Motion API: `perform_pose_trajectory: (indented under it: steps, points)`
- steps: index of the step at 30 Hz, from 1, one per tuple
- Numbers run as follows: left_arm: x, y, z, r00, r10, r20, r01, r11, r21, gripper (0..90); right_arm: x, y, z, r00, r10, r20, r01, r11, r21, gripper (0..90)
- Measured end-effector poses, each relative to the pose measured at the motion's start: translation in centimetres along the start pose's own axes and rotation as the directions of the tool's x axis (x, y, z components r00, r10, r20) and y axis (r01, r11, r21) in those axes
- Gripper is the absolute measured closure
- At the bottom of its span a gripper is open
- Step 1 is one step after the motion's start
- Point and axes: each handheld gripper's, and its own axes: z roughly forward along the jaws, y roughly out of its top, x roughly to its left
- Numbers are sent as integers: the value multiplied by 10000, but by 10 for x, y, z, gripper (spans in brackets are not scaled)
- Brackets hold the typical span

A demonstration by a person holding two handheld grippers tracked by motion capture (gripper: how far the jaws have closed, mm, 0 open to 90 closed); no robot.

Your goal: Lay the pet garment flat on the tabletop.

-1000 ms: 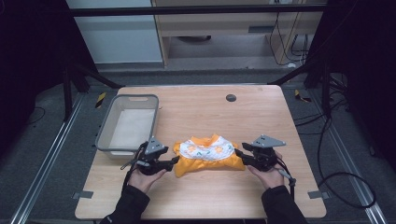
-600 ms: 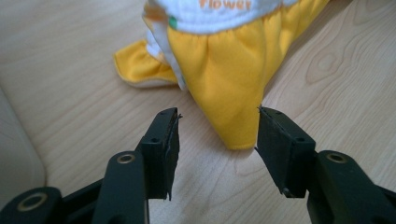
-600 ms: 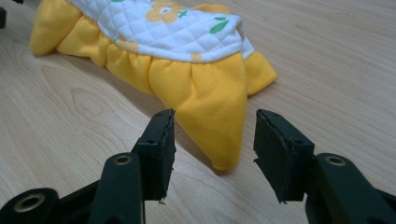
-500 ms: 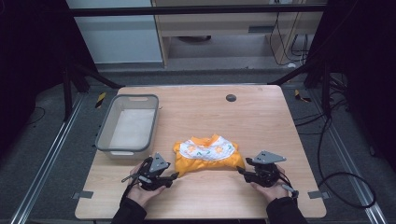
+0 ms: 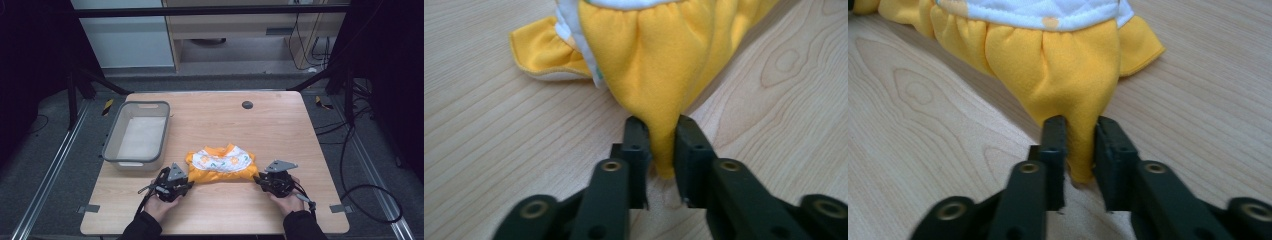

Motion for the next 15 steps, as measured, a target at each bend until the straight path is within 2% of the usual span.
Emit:
perform_pose_trajectory:
  steps: [1, 4, 5, 6, 8, 9, 10, 11, 12, 15]
  points:
    - [1, 0, -1, 10000, -54, 39, 54, 10000, -23, 834, 2, 2, -2, 9999, -28, -110, 28, 10000, 4, 861]
    - [2, 1, -8, 9998, -184, 126, 186, 9997, -163, 842, 4, 6, -8, 9998, -89, -171, 87, 9999, -76, 868]
    - [3, 2, -12, 9996, -250, 162, 255, 9992, -306, 844, 5, 9, -15, 9994, -82, -339, 69, 9993, -375, 868]
    - [3, 3, -16, 9993, -297, 226, 306, 9986, -438, 844, 5, 9, -15, 9994, -82, -339, 69, 9993, -375, 868]
    - [3, 4, -27, 9989, -316, 356, 342, 9968, -729, 845, 8, 11, -26, 9986, -46, -532, 12, 9980, -629, 868]
    - [3, 4, -32, 9985, -323, 440, 360, 9957, -853, 845, 10, 12, -36, 9980, -180, -607, 128, 9963, -848, 867]
    - [2, 3, -38, 9979, -354, 541, 406, 9944, -974, 845, 10, 12, -36, 9980, -180, -607, 128, 9963, -848, 867]
    - [1, 3, -47, 9969, -359, 700, 437, 9928, -1119, 845, 12, 13, -47, 9964, -220, -824, 132, 9942, -1063, 867]
    - [1, 3, -47, 9969, -359, 700, 437, 9928, -1119, 845, 12, 13, -47, 9964, -220, -824, 132, 9942, -1063, 867]
    - [-3, 1, -58, 9942, -401, 1002, 519, 9916, -1185, 844, 20, 13, -66, 9920, -174, -1253, -1, 9904, -1385, 864]
